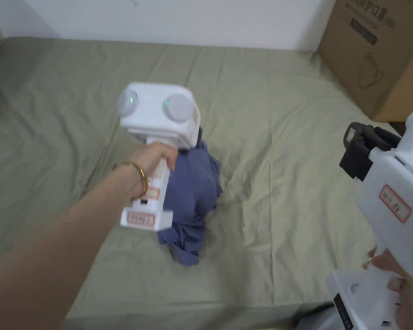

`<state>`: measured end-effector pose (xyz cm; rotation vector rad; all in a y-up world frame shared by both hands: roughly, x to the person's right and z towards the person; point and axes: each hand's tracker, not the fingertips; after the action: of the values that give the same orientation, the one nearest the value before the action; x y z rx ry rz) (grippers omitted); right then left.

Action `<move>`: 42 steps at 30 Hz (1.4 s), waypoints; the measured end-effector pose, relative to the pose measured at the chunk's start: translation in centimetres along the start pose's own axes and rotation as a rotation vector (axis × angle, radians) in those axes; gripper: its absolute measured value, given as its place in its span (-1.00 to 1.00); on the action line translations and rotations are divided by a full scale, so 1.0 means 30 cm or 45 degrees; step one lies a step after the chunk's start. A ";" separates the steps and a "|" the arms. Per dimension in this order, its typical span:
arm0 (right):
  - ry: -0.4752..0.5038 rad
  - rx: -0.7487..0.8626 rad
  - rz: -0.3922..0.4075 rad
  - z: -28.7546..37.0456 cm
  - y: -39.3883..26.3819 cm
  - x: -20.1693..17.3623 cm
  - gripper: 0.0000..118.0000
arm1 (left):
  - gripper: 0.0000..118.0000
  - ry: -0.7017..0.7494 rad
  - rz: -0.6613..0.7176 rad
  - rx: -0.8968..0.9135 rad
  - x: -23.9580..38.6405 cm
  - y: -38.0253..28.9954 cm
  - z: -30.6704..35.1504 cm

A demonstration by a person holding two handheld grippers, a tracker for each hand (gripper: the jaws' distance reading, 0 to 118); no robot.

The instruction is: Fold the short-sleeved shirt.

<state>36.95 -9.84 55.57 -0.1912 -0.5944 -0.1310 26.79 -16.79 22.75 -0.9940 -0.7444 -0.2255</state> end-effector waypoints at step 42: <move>0.197 0.024 0.093 -0.080 -0.099 -0.253 -1.00 | -1.00 0.452 0.114 0.929 -0.266 -0.555 0.462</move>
<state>31.50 -12.75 49.75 -0.1828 -0.4335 -0.0689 6.27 -15.67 33.28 -0.2769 -0.3980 -0.0369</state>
